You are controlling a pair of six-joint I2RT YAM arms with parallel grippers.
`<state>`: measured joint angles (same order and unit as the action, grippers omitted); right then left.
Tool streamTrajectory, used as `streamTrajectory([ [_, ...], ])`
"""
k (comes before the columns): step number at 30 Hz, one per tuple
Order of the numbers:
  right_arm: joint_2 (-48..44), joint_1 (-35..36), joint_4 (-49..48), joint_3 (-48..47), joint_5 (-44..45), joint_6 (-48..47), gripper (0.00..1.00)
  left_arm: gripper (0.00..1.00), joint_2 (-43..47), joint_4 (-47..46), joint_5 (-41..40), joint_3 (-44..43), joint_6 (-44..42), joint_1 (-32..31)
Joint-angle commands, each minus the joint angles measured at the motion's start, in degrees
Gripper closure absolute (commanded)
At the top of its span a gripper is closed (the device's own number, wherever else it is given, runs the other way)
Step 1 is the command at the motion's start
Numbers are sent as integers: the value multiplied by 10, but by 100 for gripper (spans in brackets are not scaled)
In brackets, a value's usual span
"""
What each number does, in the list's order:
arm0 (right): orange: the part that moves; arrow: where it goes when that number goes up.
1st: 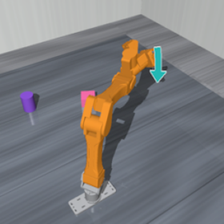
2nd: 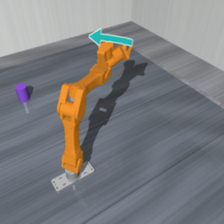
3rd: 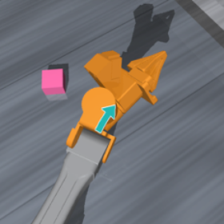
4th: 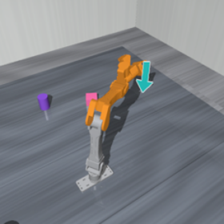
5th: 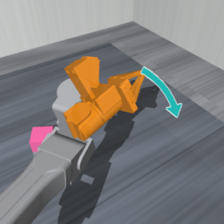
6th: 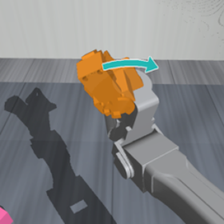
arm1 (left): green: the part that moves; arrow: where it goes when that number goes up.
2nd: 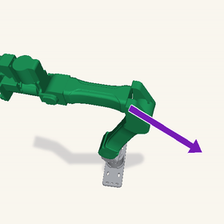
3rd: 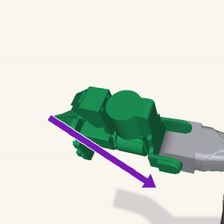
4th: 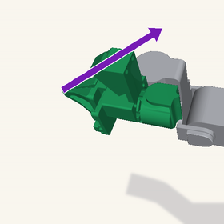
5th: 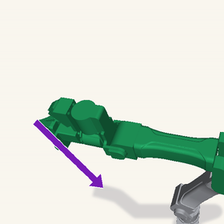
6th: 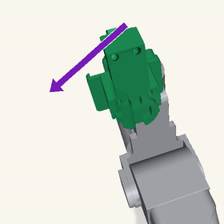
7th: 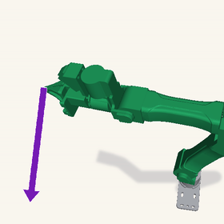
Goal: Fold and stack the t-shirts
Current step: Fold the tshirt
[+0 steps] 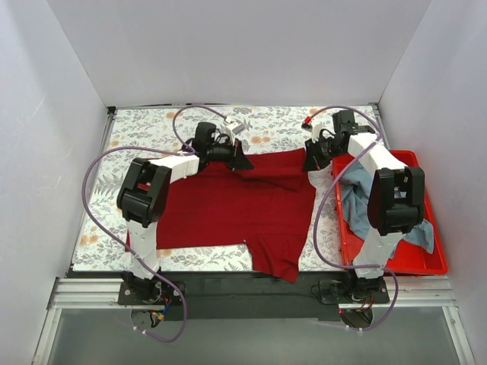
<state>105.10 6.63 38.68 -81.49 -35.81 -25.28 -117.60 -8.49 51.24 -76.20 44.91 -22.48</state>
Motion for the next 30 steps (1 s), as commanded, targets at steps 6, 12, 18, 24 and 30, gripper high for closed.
streamTrajectory([
  [6, -62, 35, 20, 94, -7, -92, 99, 100, 94, 10, 15, 106, -59, -2],
  [12, -97, 91, 20, 157, 14, -119, 99, 100, 106, 37, 11, 127, -93, -3],
  [18, -111, 123, 20, 176, 43, -129, 99, 100, 127, 82, 13, 151, -147, -2],
  [24, -110, 124, 65, 151, 60, -149, 75, 76, 160, 225, 12, 155, -286, -2],
  [30, -90, 124, 74, 72, 59, -130, 49, 65, 195, 291, -42, 115, -310, 22],
])
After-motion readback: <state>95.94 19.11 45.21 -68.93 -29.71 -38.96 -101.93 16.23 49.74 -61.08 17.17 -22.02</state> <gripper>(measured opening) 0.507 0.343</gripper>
